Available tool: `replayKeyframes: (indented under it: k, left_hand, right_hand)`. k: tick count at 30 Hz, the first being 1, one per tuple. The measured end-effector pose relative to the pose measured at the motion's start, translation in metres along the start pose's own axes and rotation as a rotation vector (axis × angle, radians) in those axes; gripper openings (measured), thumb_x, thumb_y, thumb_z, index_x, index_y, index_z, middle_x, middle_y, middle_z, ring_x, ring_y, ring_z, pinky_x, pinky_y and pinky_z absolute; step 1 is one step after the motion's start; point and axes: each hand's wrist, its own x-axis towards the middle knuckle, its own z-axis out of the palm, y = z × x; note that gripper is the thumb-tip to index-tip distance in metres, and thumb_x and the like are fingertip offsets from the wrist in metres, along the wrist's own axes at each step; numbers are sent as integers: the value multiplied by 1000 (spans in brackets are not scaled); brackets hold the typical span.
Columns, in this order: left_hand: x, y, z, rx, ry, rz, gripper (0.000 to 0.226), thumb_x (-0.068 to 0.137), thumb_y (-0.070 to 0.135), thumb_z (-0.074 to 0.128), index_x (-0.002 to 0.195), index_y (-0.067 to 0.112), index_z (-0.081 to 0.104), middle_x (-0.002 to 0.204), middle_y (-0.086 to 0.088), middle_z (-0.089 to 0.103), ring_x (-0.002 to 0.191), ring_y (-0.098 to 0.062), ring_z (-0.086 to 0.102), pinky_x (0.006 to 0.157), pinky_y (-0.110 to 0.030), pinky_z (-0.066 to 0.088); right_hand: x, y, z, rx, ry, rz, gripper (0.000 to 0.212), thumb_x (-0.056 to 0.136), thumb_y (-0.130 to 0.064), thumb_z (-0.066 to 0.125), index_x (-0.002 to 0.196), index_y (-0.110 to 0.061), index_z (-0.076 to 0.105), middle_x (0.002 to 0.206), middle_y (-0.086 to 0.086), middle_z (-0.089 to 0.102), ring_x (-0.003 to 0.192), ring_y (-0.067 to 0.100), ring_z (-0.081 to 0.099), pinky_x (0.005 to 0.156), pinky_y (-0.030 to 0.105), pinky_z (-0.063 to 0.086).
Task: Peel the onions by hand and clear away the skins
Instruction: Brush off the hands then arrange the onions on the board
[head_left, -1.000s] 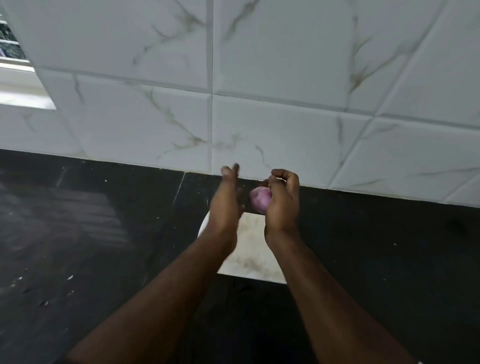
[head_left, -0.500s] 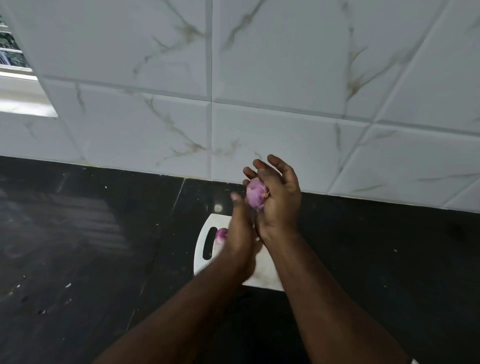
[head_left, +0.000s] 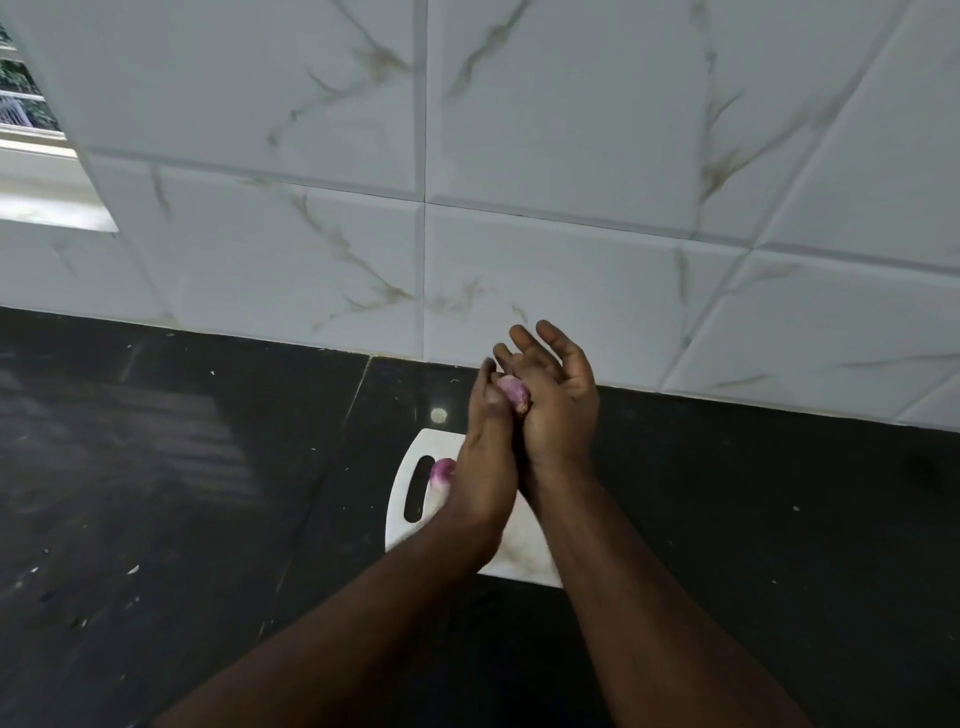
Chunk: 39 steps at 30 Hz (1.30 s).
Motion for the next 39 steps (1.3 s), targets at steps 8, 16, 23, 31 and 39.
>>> replayKeyframes:
  k: [8,16,23,31,39]
  left_hand:
    - [37,57,-2,-241,130,-60,54,102,61,30,130,26,61,134,-2,65,123,-29,62,107,-50,47]
    - [17,12,1,-242,42,-28,34,105,27,47,136,26,59,127,-3,70,119,-18,66,103,-41,52]
    - [7,7,7,-238,121,75,17,98,17,63,113,14,71,104,-8,77,99,-21,74,83,-35,57]
    - [24,20,-14,-243,192,-10,55,104,47,45,109,-2,68,95,-19,72,83,-24,71,73,-37,54]
    - [16,23,-6,-273,249,-170,57,104,55,38,86,16,75,77,-6,78,75,-22,76,64,-34,57]
  right_hand:
    - [-17,9,0,-239,-173,-99,45,93,8,51,117,-27,64,105,-2,77,77,11,71,68,34,57]
    - [9,4,3,-180,10,-62,24,98,-23,57,120,-23,65,121,-8,70,116,4,63,102,32,49]
    - [15,-3,15,-177,49,35,47,98,-54,41,121,-19,62,118,-1,70,115,12,62,101,35,46]
    - [4,-18,10,-308,-161,19,33,104,-41,42,132,-26,52,107,-21,63,86,-19,60,86,14,50]
    - [16,11,33,-995,-200,-345,68,95,-69,25,143,-25,45,146,0,51,139,21,44,112,51,37]
